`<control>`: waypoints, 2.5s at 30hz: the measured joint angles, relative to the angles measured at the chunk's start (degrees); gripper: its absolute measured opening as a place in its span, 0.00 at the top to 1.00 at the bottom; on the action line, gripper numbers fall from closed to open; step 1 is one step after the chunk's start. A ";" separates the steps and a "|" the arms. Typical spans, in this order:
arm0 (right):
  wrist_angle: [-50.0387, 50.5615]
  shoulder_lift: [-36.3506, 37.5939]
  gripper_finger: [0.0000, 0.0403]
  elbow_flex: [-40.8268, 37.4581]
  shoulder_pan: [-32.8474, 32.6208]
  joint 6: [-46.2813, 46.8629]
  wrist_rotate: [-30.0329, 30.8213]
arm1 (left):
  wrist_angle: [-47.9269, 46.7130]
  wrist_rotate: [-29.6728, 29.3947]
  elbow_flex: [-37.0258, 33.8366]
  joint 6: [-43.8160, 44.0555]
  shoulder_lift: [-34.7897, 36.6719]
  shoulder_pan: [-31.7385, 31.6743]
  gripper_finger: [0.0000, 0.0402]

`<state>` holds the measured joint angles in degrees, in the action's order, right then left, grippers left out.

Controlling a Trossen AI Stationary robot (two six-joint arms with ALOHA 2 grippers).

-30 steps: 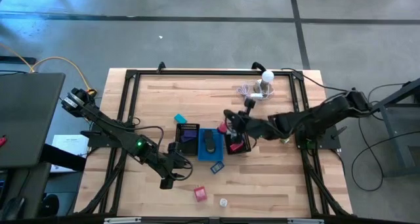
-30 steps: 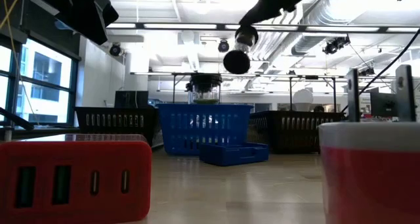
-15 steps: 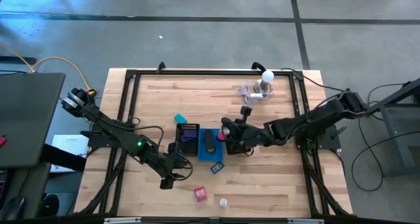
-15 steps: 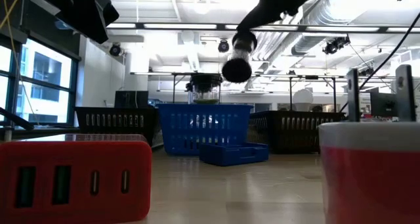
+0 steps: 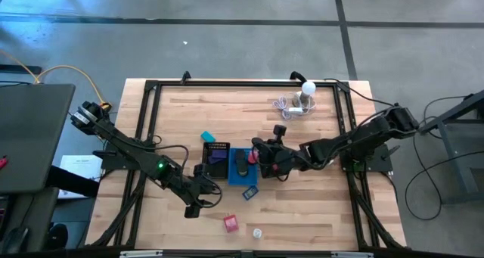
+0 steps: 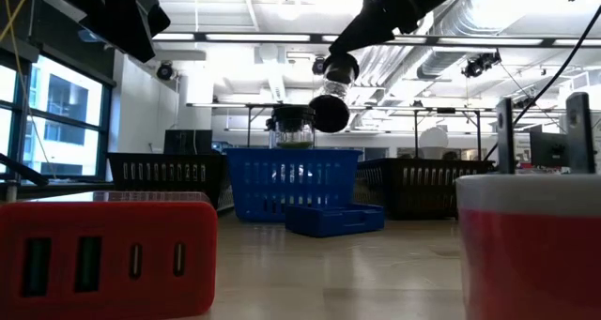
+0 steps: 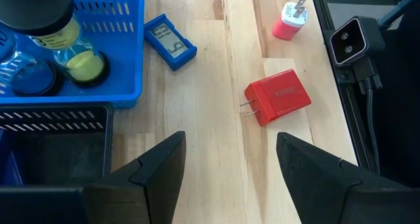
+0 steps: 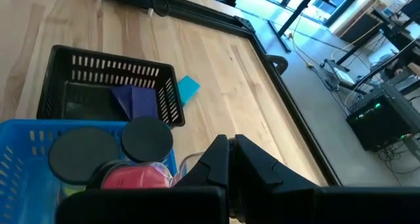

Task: Pick & Place Office items
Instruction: Put the red hourglass into the blue bin

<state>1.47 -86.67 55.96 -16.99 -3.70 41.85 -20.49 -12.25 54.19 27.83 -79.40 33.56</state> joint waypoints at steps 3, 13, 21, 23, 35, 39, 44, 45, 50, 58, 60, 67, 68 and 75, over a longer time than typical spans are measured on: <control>1.65 0.00 0.99 0.00 0.00 1.30 0.00 | -0.02 0.00 0.00 -0.01 0.00 0.00 0.42; 2.72 -0.02 0.99 0.00 0.22 2.14 -0.13 | 0.00 0.00 0.00 -0.01 0.00 0.00 0.42; 1.03 -3.37 0.99 0.13 0.53 1.72 -0.17 | 0.03 0.00 0.00 -0.02 0.00 0.00 0.42; 1.86 -4.12 0.99 -0.13 0.52 1.11 -0.07 | 0.18 -0.02 0.00 -0.02 0.00 0.00 0.42; -0.92 -5.05 1.00 0.00 0.50 -0.88 -0.32 | 0.24 0.00 0.00 -0.02 0.00 -0.02 0.42; -0.90 -5.05 1.00 0.00 0.50 -0.88 -0.85 | 0.23 -0.01 0.00 -0.02 0.00 -0.02 0.42; -0.92 -5.05 0.99 0.00 0.50 -1.13 -0.83 | 0.21 0.00 0.00 -0.02 0.00 -0.02 0.42; -0.98 -5.05 0.99 0.00 0.50 -1.40 -0.83 | 0.22 -0.01 0.00 -0.02 0.00 -0.02 0.42; -2.44 -5.05 0.99 0.00 0.47 -3.53 -0.40 | 0.22 0.00 0.00 -0.02 0.00 -0.02 0.42; -1.72 -5.03 0.99 0.00 0.62 -3.11 -0.16 | 0.22 0.00 0.00 -0.02 0.00 -0.02 0.42; 0.28 -5.03 0.99 0.00 1.43 -0.82 -0.53 | 0.22 0.00 0.00 -0.02 0.00 -0.01 0.42; 3.20 -5.01 0.99 0.00 3.62 5.00 -6.84 | 0.22 0.00 0.00 -0.02 0.00 -0.02 0.42; 3.71 -5.25 0.99 0.00 4.00 6.43 -7.82 | 0.21 0.00 0.00 -0.02 0.00 -0.01 0.42; 5.28 -5.60 0.99 0.00 5.06 9.00 -10.75 | 0.20 0.00 0.00 -0.02 0.00 -0.02 0.42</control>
<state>6.76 -92.27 55.96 -11.94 5.30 31.09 -20.29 -12.25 54.19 27.81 -79.40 33.54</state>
